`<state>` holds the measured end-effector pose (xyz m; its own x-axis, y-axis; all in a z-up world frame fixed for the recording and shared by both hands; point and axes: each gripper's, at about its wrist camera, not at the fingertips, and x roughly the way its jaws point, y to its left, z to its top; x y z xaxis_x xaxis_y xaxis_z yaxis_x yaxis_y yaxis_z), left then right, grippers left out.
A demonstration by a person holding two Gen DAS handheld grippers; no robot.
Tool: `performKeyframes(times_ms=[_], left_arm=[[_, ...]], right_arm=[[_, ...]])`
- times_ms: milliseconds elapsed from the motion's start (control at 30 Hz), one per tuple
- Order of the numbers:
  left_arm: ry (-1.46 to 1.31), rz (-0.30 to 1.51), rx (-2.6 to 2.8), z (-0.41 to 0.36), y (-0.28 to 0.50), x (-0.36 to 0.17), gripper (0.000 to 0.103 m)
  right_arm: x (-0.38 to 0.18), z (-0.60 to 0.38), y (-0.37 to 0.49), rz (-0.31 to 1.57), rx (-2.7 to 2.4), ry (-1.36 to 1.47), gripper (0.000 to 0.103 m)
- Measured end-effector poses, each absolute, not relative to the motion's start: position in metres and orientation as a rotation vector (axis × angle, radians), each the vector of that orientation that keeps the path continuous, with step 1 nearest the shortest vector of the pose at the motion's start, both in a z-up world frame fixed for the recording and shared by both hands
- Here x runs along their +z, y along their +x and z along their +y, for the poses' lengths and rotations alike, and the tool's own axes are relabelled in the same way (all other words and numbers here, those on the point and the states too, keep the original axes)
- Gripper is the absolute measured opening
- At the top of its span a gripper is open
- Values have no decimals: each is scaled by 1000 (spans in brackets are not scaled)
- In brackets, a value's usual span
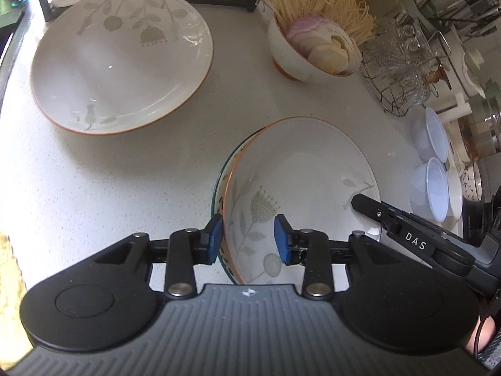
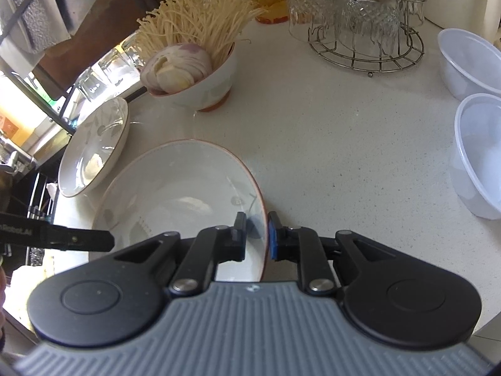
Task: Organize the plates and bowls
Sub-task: 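Lift the bowl and lower it onto the floral teal-rimmed plate, then open both grippers and lift them off the stacked bowl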
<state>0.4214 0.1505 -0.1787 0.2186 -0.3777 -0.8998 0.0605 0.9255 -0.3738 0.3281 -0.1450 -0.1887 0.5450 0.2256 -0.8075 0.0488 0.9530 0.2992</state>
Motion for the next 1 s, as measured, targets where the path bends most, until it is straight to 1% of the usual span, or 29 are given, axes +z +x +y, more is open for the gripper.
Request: performKeyframes(times_ms=[100,200,367,767,1000], left_arm=[[-277,1295,-299,152,416,-172,42],[-244,1271,-253,152,415,-166,42],[-246,1188,-215,153,408,-143,42],[-230,1011,-153,133,375,-75,42],[-230,916,-151,127,338,-37,42]], right_arm=[[-189,-146,328,995,107,310,18],[-187,-148,327,999,90,322,18],[-171,-152,323,947,92,299,18],[-104,-159,304,815,189,217,18],[-67,-158,279,734,225,213,18]])
